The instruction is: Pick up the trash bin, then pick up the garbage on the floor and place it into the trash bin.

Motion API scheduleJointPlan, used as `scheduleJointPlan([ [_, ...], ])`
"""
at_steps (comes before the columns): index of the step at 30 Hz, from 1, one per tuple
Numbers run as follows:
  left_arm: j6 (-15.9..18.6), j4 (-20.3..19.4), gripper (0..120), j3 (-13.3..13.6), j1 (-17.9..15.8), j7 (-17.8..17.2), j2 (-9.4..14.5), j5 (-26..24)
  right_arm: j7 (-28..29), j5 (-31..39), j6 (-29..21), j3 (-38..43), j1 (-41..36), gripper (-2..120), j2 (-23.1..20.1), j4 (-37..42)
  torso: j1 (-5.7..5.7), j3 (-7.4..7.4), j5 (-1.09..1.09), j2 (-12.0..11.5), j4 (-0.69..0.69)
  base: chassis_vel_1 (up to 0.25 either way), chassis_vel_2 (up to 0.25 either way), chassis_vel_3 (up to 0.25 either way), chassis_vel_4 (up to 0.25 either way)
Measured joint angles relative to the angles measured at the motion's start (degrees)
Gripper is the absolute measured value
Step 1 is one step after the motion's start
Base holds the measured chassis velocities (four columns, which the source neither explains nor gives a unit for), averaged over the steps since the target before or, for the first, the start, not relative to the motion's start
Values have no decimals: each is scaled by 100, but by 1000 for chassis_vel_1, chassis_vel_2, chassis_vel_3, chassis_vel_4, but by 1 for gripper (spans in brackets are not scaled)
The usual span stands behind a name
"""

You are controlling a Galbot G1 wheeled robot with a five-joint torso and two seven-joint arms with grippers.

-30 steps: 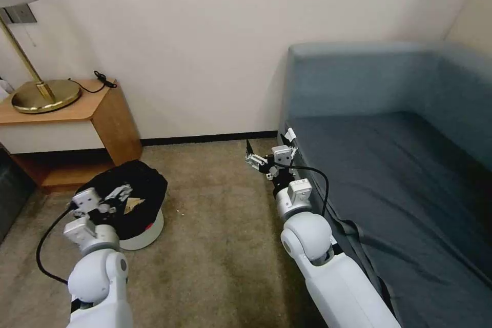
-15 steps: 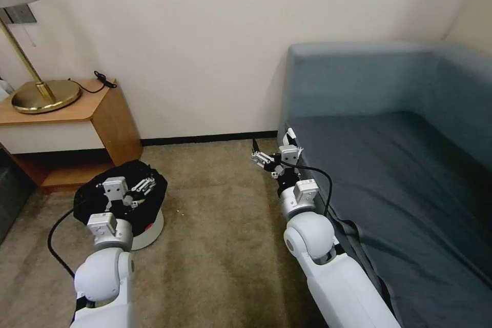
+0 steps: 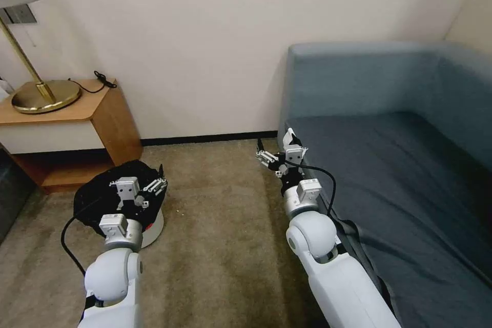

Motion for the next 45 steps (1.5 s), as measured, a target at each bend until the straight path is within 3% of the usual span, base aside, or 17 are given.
scheduleJointPlan([
  [13,-83,10,90,-109,-6,-17,3,-84,-83,-9,-34,87,-27,100,0,-3,0,0,0,0,0,0,0,0,0],
  [45,-84,14,90,-113,-5,-32,1,-88,-79,-10,-47,85,-25,100,-1,0,0,0,0,0,0,0,0,0,0],
])
